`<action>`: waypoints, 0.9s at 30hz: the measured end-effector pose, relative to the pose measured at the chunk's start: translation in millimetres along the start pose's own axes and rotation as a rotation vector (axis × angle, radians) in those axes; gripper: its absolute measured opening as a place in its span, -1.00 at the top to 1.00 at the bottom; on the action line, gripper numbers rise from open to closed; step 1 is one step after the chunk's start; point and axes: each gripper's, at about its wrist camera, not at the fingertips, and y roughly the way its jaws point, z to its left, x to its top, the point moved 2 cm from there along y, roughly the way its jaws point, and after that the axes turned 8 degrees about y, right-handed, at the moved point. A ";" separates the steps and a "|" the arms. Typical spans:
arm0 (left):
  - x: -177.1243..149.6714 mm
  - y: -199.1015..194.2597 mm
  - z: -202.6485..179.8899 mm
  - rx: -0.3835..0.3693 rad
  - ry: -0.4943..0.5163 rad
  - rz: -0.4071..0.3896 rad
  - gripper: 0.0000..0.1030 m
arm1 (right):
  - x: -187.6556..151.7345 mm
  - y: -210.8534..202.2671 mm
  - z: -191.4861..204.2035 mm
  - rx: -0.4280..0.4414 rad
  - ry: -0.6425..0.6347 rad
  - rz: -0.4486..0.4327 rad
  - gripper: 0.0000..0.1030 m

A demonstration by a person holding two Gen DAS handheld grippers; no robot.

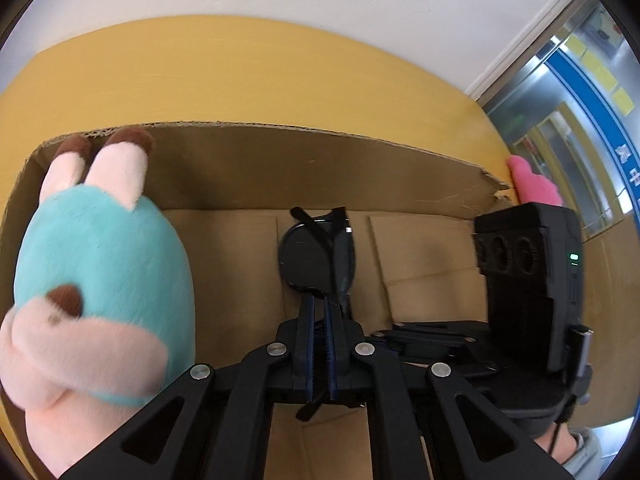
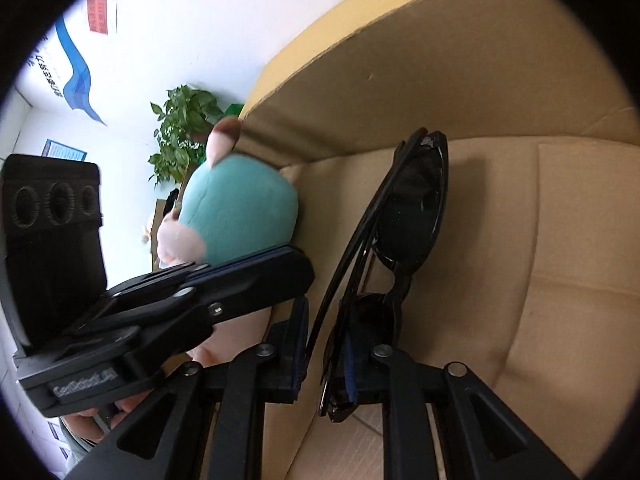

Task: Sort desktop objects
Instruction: 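Carry the held sunglasses with both grippers over the cardboard box, then lower the sunglasses onto the box floor beside the pig plush with both grippers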

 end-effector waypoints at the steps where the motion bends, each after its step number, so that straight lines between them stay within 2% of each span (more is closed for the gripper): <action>1: 0.6 2.0 0.7 0.008 -0.004 0.003 0.93 | 1.3 0.0 -0.9 0.005 0.006 -0.003 0.69; 4: 2.1 1.9 1.8 0.009 -0.014 -0.009 0.93 | 5.1 -0.5 -3.2 0.012 0.022 -0.012 0.67; 6: 2.6 -3.2 2.3 0.005 -0.024 -0.020 0.88 | 10.7 -1.4 -3.5 0.018 0.032 -0.019 0.57; 7: 1.7 -7.8 2.8 0.003 -0.026 -0.029 0.73 | 11.4 -1.9 -2.6 0.015 0.032 -0.021 0.40; 8: 2.1 -12.2 4.6 0.008 -0.025 -0.036 0.46 | 11.4 -3.3 -1.1 0.024 0.029 -0.021 0.22; 9: 1.5 -18.1 4.1 0.016 -0.019 -0.047 0.35 | 11.8 -3.3 0.8 0.027 0.025 -0.018 0.11; 10: 1.4 -25.2 3.1 0.016 -0.007 -0.062 0.25 | 10.8 -5.7 2.1 0.023 0.016 -0.013 -0.19; 11: -0.6 -31.7 3.1 0.020 0.003 -0.072 0.17 | 9.4 -7.0 5.7 0.014 0.004 -0.012 -0.37; 13: -3.8 -45.4 0.1 0.032 0.026 -0.091 0.08 | 7.5 -8.7 12.5 -0.030 -0.017 -0.010 -0.51; 17: -11.3 -70.0 -3.6 0.030 0.052 -0.134 -0.05 | 4.6 -15.9 21.4 -0.144 -0.049 -0.014 -0.52; 22: -21.9 -94.1 1.9 0.028 0.040 -0.169 -0.06 | 8.9 -11.8 36.3 -0.273 -0.100 -0.021 -0.52; 27: -33.6 -106.9 17.1 0.044 0.028 -0.180 -0.06 | -2.9 -27.9 26.5 -0.444 -0.178 -0.019 -0.52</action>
